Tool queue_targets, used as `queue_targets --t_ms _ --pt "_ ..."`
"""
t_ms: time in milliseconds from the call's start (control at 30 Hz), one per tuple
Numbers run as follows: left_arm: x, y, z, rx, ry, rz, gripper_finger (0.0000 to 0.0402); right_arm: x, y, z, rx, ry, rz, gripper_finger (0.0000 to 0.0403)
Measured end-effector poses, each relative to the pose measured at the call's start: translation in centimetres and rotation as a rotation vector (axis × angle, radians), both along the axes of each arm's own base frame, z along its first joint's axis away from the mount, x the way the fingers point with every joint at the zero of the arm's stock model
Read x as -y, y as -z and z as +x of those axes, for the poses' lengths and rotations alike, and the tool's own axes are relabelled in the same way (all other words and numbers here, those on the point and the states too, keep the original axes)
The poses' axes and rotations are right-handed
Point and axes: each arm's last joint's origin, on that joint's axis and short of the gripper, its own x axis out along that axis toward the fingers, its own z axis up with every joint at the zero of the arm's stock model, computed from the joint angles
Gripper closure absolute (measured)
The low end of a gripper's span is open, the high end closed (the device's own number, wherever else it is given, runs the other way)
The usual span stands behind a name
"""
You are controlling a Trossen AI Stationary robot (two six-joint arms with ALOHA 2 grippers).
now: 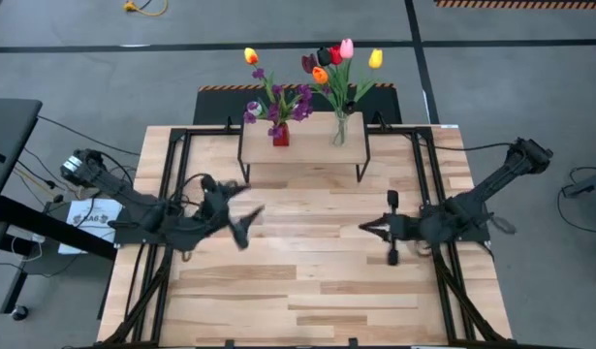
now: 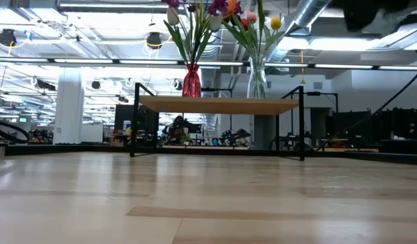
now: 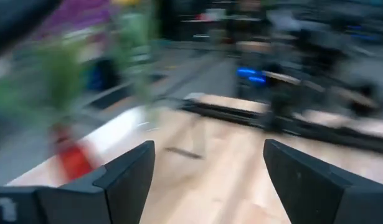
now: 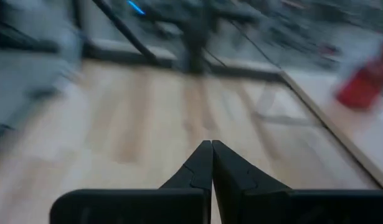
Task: Pick and place flowers into a vace then onto a shelf
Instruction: Return to Home Position
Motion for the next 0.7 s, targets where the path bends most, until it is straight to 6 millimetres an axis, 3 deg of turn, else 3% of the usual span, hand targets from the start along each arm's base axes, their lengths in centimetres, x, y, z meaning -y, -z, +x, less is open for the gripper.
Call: queue_targets --t_ms 167,300,467,700 --pt "0.4 -2.1 0.9 0.055 0.480 0.145 0.0110 1.1 -3.2 -2.4 0.161 -0.246 0.180 0.0403" --pt "-1.5 -1.8 2.2 0.057 0.792 0.192 0.0110 2.4 -3.9 -4.2 0.177 -0.316 0.175 0.0403" --pt "-4.6 2.9 2.3 0.083 0.740 0.111 0.0110 3.8 -3.8 -5.5 0.165 -0.278 0.169 0.0403" --pt "-6.3 9.1 -4.0 0.420 0.706 0.124 0.0110 4.8 -4.8 -5.3 0.267 -0.213 0.126 0.0403"
